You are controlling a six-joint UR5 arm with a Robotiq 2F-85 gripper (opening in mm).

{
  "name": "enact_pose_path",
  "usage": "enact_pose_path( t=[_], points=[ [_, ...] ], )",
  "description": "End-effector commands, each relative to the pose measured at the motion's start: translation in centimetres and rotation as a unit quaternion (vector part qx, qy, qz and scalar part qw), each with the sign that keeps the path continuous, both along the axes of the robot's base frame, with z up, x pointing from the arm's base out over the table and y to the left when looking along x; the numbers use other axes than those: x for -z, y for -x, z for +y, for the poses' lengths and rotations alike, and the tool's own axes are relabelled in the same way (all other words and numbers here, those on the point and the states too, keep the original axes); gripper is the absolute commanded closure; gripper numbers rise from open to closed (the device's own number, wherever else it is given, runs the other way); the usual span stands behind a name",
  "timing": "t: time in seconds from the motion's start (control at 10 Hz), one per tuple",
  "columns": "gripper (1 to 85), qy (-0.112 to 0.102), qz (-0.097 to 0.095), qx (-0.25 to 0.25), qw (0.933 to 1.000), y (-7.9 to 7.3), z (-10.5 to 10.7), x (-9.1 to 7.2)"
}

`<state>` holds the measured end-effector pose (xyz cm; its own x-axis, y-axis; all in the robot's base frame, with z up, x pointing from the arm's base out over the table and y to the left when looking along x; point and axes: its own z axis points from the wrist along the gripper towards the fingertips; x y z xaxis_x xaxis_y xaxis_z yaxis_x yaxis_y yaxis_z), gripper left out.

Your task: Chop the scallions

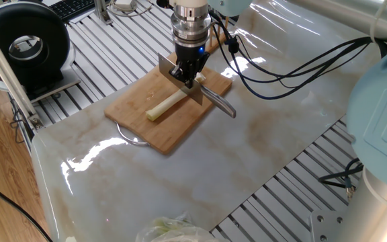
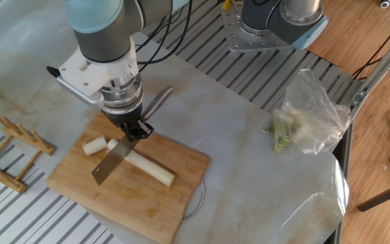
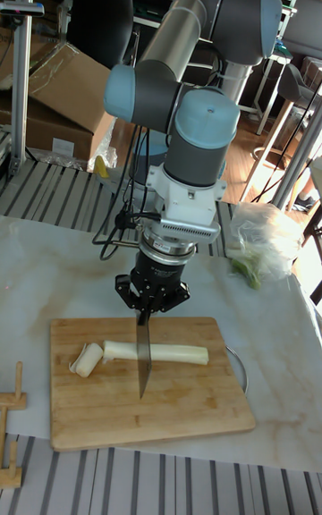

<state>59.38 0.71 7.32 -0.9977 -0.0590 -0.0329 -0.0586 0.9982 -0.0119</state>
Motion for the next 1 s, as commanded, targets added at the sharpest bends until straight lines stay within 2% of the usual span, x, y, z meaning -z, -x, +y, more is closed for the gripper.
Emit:
enact_pose_path(
  t=[0.0,0.2,0.5,0.9],
  points=[
    [84.3,0.0,-0.004,0.012,0.9999,-0.2,-0.2,-0.1],
    [84.3,0.003,-0.003,0.015,0.9999,-0.1,-0.4,-0.2],
    [84.3,0.007,-0.012,0.016,0.9998,-0.8,-0.5,0.6],
    [84.3,0.002,-0.008,0.016,0.9998,-1.2,0.4,-0.2]
  ],
)
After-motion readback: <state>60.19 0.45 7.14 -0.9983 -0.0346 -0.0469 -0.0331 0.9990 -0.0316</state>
